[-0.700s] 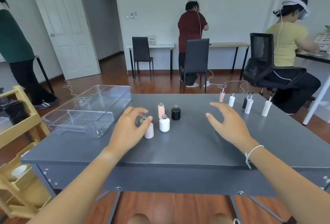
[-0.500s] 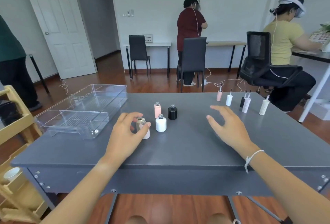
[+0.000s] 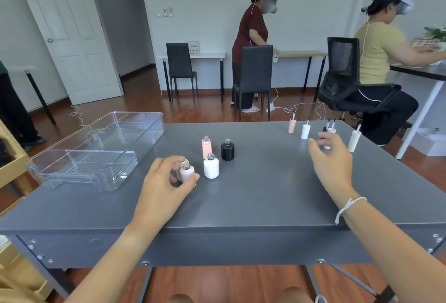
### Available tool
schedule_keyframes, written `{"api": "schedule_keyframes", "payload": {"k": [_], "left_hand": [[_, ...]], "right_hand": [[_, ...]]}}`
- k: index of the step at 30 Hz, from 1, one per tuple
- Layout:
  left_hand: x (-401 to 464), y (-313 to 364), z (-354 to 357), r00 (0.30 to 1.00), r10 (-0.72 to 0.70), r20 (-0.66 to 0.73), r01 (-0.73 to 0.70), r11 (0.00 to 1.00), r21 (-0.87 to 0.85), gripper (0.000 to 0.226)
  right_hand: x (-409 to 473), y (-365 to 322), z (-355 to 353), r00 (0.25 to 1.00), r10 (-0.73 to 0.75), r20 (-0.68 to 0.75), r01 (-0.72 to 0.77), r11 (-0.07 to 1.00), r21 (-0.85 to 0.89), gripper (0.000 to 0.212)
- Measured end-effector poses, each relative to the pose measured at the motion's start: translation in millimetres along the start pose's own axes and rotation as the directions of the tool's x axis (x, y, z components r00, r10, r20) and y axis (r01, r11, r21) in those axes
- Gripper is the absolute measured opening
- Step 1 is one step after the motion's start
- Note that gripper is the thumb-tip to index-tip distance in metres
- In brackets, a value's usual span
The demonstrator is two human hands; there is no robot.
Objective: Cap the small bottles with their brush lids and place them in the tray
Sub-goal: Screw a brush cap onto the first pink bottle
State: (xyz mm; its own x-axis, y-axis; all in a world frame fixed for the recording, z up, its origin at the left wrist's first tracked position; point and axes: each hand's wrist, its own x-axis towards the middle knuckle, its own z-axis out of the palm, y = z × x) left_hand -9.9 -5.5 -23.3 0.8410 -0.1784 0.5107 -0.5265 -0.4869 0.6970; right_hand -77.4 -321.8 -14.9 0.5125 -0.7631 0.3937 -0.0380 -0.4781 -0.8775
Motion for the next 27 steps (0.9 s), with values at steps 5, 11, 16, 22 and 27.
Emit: {"api": "schedule_keyframes", "payload": {"k": [5,11,16,22,27], "left_hand": [[-1,0,0,1.0,-0.008,0.008,0.008,1.0,0.006,0.033],[0,1,0,0.999,-0.039,0.013,0.039,0.999,-0.001,0.033],[0,1,1,0.998,-0.057,0.023,0.057,0.998,-0.003,0.027],[0,1,0,0.998,-0.05,0.027,0.051,0.999,-0.004,0.027],[0,1,0,0.998,-0.05,0.027,0.051,0.999,-0.011,0.029]], "right_hand": [[20,12,-9,0.984,0.166,-0.071,-0.165,0.986,0.012,0.045],[37,18,-9,0.958,0.275,-0.077,-0.279,0.959,-0.047,0.056],[48,20,-3,0.952,0.297,-0.078,-0.304,0.948,-0.098,0.05],[56,22,2,0.96,0.267,-0.081,-0.277,0.948,-0.16,0.03],[62,24,5,0.961,0.263,-0.082,-0.274,0.941,-0.2,0.033]]}}
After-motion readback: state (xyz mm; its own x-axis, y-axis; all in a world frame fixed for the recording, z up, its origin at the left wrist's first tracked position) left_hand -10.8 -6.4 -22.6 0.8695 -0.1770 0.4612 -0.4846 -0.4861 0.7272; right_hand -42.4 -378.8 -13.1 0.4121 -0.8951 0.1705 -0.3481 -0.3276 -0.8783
